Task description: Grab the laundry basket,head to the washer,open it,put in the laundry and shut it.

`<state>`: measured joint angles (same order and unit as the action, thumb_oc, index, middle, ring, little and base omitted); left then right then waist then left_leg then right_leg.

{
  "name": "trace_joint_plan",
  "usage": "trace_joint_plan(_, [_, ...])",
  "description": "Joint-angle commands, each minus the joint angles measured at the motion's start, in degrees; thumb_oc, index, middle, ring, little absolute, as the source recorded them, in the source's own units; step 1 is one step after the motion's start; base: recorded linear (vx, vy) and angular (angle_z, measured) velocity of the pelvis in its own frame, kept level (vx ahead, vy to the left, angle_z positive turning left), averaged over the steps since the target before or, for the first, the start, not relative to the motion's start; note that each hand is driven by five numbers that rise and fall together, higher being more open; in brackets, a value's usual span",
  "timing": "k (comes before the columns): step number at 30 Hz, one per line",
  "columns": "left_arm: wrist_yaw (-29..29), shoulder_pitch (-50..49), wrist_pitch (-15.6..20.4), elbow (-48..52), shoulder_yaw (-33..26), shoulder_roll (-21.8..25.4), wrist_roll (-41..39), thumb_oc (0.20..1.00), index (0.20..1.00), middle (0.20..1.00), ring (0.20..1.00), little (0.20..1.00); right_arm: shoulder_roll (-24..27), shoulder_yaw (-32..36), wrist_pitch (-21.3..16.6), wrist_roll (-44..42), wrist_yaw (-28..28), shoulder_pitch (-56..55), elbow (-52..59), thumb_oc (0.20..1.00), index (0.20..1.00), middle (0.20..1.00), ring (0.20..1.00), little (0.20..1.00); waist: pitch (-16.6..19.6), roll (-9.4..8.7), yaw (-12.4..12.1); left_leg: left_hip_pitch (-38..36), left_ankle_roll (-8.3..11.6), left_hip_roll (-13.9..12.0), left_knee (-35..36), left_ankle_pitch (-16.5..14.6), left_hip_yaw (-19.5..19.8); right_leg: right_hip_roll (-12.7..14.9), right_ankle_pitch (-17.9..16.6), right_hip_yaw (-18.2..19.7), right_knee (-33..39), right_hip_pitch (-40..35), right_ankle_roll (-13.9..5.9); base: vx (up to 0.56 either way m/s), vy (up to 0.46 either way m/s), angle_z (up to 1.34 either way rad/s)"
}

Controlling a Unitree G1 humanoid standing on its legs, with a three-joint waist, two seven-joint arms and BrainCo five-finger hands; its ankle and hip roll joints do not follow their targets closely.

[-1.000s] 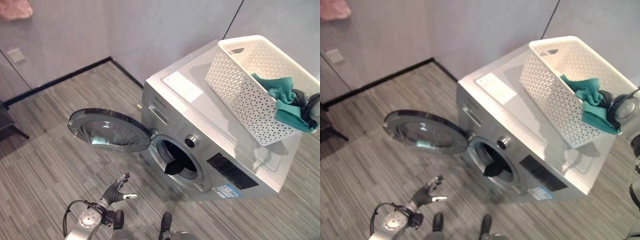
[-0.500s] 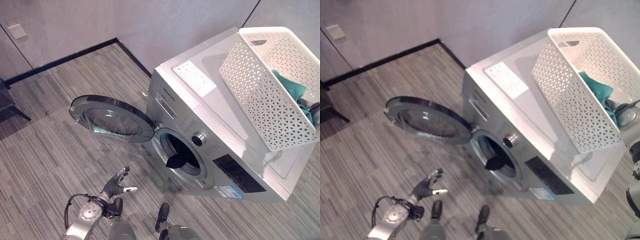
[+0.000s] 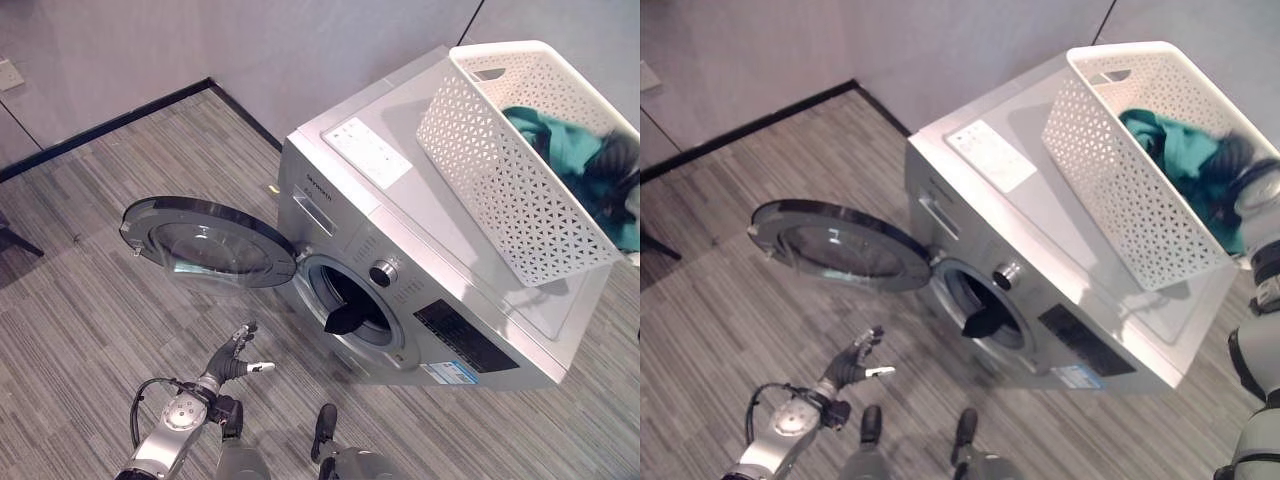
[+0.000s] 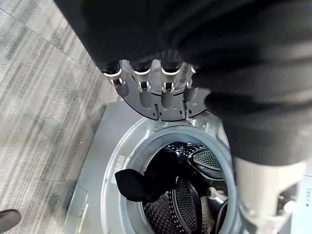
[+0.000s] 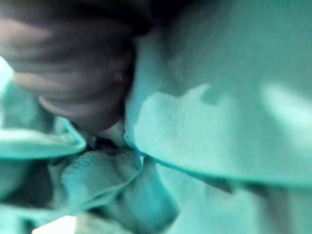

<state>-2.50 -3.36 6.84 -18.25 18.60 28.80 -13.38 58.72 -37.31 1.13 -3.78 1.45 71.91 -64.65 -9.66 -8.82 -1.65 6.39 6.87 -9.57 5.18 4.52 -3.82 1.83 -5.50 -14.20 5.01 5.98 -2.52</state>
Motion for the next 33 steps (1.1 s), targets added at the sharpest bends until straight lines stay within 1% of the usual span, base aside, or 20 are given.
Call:
trace_joint_plan(1, [0.81, 1.45, 1.17, 1.0, 0.25, 1.38, -0.16, 1.0, 1.0, 1.0, 1.0, 1.0, 2.15, -2.98, -0.98, -2.05, -7.23, 10.7, -1.24, 0.2, 0.2, 0.2, 0.2, 0.2, 1.12, -1.19, -0.34, -2.14, 1.28, -5.99, -0.18, -4.26, -0.04, 4.23, 6.33, 1.73, -0.01, -3.8, -5.0, 0.0, 0.0, 0.0])
trace_joint_plan(6, [1.14, 1.13, 0.9, 0.37, 0.45, 1.91, 0.37, 1.0, 1.0, 1.0, 1.0, 1.0, 3.87, -2.96, -1.24, -0.74, -13.36, 16.09, 2.1, 0.2, 0.2, 0.2, 0.2, 0.2, 2.43, -1.26, 0.01, -2.76, 1.08, -5.69, -0.18, -4.89, 0.14, 4.34, 6.44, 1.75, -0.01, -4.47, -5.13, 0.01, 0.006, 0.0])
trace_joint_plan(11, [1.35, 0.84, 0.68, 0.15, 0.28, 2.36, 0.53, 1.0, 1.0, 1.0, 1.0, 1.0, 6.71, 0.26, -0.77, 0.34, -18.67, 17.13, 7.4, 0.2, 0.2, 0.2, 0.2, 0.2, 3.52, -1.28, 0.11, -3.22, 0.85, -5.41, -0.18, -5.55, 0.54, 4.62, 6.64, 1.41, -0.01, -5.31, -5.27, 0.02, 0.012, 0.02])
trace_joint_plan(14, [1.55, 0.63, 0.44, 0.36, 0.16, 2.63, 0.89, 1.0, 1.0, 1.0, 1.0, 1.0, 8.26, 1.19, 0.24, 4.13, -22.26, 17.32, 10.01, 0.2, 0.2, 0.2, 0.2, 0.2, 3.91, -1.23, 0.04, -3.47, 0.61, -5.14, -0.18, -5.96, 0.72, 4.93, 6.55, 1.19, -0.01, -5.64, -5.48, 0.01, 0.033, 0.03])
trace_joint_plan(17, [2.17, 0.85, 0.51, -0.29, 0.21, 2.49, 1.25, 1.0, 1.0, 1.0, 1.0, 1.0, 9.8, 4.96, 0.73, 5.67, -26.2, 15.83, 14.14, 0.2, 0.2, 0.2, 0.2, 0.2, 4.25, -1.2, 0.09, -3.83, 0.29, -4.71, -0.18, -6.42, 0.9, 5.24, 6.49, 1.36, -0.01, -5.94, -5.7, 0.01, 0.066, 0.0])
trace_joint_plan(18, [2.82, 1.03, 0.51, -0.52, 0.1, 2.16, 2.24, 1.0, 1.0, 1.0, 1.0, 1.0, 11.94, 9.85, 1.53, 8.96, -31.48, 13.33, 20.39, 0.2, 0.2, 0.2, 0.2, 0.2, 4.58, -0.85, 0.14, -4.29, -0.28, -3.89, -0.18, -7.03, 0.96, 6.06, 6.17, 1.44, -0.01, -6.16, -6.24, 0.02, 0.125, -0.01])
trace_joint_plan(20, [3.02, 1.12, 0.49, -0.75, 0.09, 2.28, 2.42, 1.0, 1.0, 1.0, 1.0, 1.0, 12.19, 11.91, 1.84, 9.77, -32.04, 11.32, 22.6, 0.2, 0.2, 0.2, 0.2, 0.2, 4.61, -1.03, 0.04, -4.46, -0.48, -3.65, -0.18, -7.17, 1.0, 6.27, 6.09, 1.5, -0.01, -6.24, -6.33, 0.01, 0.087, 0.0])
trace_joint_plan(24, [3.68, 1.27, 0.89, -0.81, -0.39, 1.79, 3.08, 1.0, 1.0, 1.0, 1.0, 1.0, 14.29, 17.53, 2.19, 13.15, -36.14, 7.61, 28.89, 0.2, 0.2, 0.2, 0.2, 0.2, 4.94, -0.88, 0.08, -5.05, -1.28, -2.39, -0.18, -7.84, 1.14, 7.32, 5.49, 1.7, -0.01, -6.5, -6.92, 0.0, 0.102, -0.01])
trace_joint_plan(25, [4.01, 1.46, 1.01, -0.88, -0.42, 1.65, 3.22, 1.0, 1.0, 1.0, 1.0, 1.0, 14.56, 19.96, 2.35, 13.76, -37.15, 5.45, 31.0, 0.2, 0.2, 0.2, 0.2, 0.2, 5.06, -0.96, 0.05, -5.24, -1.61, -1.87, -0.18, -8.09, 1.14, 7.78, 5.3, 1.74, -0.01, -6.57, -7.22, -0.01, 0.183, 0.0])
trace_joint_plan(26, [4.43, 1.61, 1.13, -0.61, -0.65, 1.26, 3.86, 1.0, 1.0, 1.0, 1.0, 1.0, 14.85, 22.61, 2.46, 15.72, -38.25, 2.98, 34.54, 0.2, 0.2, 0.2, 0.2, 0.2, 5.24, -0.67, 0.24, -5.56, -2.08, -1.21, -0.18, -8.37, 1.05, 8.48, 4.74, 1.86, -0.01, -6.58, -7.63, -0.01, 0.206, -0.02])
trace_joint_plan(28, [4.91, 1.92, 1.33, -0.23, -0.77, 0.9, 4.43, 1.0, 1.0, 1.0, 1.0, 1.0, 14.41, 28.18, 2.74, 17.63, -39.33, -2.36, 39.86, 0.2, 0.2, 0.2, 0.2, 0.2, 5.37, -0.62, 0.55, -5.93, -2.98, 0.09, -0.18, -8.91, 0.99, 9.49, 3.85, 2.32, -0.01, -6.35, -8.32, -0.02, 0.207, -0.02])
trace_joint_plan(30, [4.98, 2.06, 1.37, -0.01, -0.71, 1.08, 4.79, 1.0, 1.0, 1.0, 1.0, 1.0, 13.64, 30.72, 2.75, 18.38, -39.36, -4.8, 42.42, 0.2, 0.2, 0.2, 0.2, 0.2, 5.44, -0.95, 0.51, -6.03, -3.33, 0.6, -0.18, -9.07, 0.89, 9.95, 3.48, 2.5, -0.01, -6.24, -8.53, -0.02, 0.152, -0.04])
trace_joint_plan(31, [5.35, 2.44, 1.35, 0.01, -0.79, 0.42, 5.29, 1.0, 1.0, 1.0, 1.0, 1.0, 12.63, 33.29, 2.44, 19.44, -40.45, -6.88, 45.89, 0.2, 0.2, 0.2, 0.2, 0.2, 5.56, -0.53, 0.94, -6.4, -3.94, 1.59, -0.18, -9.43, 0.71, 10.84, 2.57, 2.73, -0.01, -6.02, -9.07, -0.02, 0.201, -0.1])
trace_joint_plan(33, [5.44, 2.53, 1.31, 0.05, -0.77, 0.68, 5.91, 1.0, 1.0, 1.0, 1.0, 1.0, 12.14, 36.91, 2.9, 20.78, -40.35, -10.67, 48.86, 0.2, 0.2, 0.2, 0.2, 0.2, 5.64, -1.04, 0.94, -6.66, -4.41, 2.32, -0.18, -9.72, 0.58, 11.56, 2.11, 2.89, -0.01, -6.1, -9.47, -0.02, 0.205, -0.12])
